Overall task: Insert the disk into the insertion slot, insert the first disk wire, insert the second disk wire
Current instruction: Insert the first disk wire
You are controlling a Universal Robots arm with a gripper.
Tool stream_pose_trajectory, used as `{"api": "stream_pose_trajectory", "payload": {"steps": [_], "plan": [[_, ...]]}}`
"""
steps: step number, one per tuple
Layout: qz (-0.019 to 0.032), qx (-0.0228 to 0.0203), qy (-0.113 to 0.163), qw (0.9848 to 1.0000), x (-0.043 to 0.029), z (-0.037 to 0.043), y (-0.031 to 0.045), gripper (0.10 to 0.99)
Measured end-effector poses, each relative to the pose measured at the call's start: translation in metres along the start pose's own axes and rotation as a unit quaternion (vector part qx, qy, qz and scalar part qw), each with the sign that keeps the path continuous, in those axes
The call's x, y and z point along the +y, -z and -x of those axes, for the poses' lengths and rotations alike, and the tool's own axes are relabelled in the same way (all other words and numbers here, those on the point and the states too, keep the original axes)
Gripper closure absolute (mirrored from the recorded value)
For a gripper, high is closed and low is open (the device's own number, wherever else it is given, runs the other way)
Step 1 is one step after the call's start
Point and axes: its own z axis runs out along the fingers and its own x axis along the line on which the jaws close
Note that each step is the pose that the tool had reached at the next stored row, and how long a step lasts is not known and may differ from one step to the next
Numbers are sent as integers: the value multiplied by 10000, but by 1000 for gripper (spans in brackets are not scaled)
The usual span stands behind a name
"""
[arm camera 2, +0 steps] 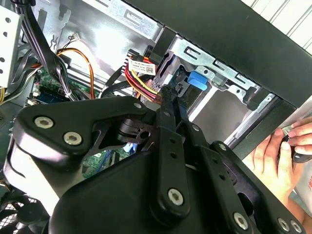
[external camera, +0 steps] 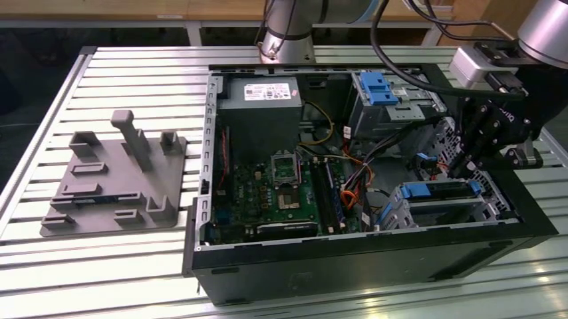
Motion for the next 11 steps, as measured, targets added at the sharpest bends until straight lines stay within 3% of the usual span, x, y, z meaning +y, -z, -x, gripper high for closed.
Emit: {"api": "stream_pose_trajectory", "payload": {"steps": [6, 7, 11], "plan": [[0, -3, 0, 10000, 0, -2, 0, 918], [1, -19, 1, 10000, -1, -3, -1, 918], [3, -195, 3, 9998, -1, -29, -2, 918]]}}
